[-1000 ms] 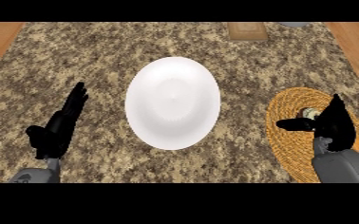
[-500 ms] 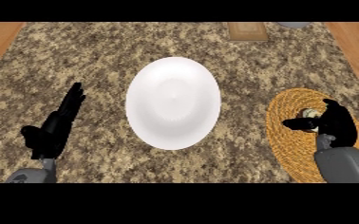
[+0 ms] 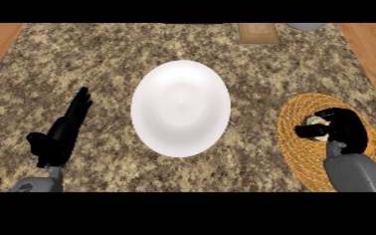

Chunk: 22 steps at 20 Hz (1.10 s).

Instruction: Pick the cupcake from the placemat and place it in the plate

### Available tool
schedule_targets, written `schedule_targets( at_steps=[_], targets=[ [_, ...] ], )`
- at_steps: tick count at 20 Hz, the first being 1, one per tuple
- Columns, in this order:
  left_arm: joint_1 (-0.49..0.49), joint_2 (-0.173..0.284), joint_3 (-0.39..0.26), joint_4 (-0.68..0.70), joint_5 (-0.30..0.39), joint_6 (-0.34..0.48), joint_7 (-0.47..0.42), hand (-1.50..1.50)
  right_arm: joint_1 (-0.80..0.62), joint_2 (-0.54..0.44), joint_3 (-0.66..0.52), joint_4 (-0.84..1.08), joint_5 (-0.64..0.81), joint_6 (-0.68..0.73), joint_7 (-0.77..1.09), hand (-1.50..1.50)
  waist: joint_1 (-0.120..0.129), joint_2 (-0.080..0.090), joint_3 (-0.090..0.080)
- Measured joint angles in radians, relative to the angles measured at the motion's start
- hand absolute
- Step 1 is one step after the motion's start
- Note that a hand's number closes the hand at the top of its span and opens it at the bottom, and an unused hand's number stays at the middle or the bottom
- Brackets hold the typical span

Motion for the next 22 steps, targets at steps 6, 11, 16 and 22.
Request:
schedule_targets(
  at_steps=[6,11,16,22],
  targets=[
    [0.012,-0.01,0.005,-0.016,-0.015,0.005,-0.002,0.0,0.048,-0.037,0.086,-0.055,0.059,0.03,-0.167,1.5,-0.004,0.0,0.003],
    [0.011,-0.004,0.019,-0.008,-0.004,-0.002,0.004,0.0,0.14,-0.111,0.235,-0.198,0.044,0.088,-0.461,1.5,-0.018,-0.001,0.011],
    [0.02,-0.003,0.027,-0.009,-0.01,-0.001,0.001,0.0,0.292,-0.222,0.256,-0.436,-0.002,0.099,-0.634,1.5,-0.028,0.001,0.014],
    [-0.004,-0.017,0.028,-0.01,-0.025,0.006,0.019,0.0,0.412,-0.298,0.2,-0.734,-0.009,0.116,-0.652,1.5,-0.023,0.004,0.015]
  ],
)
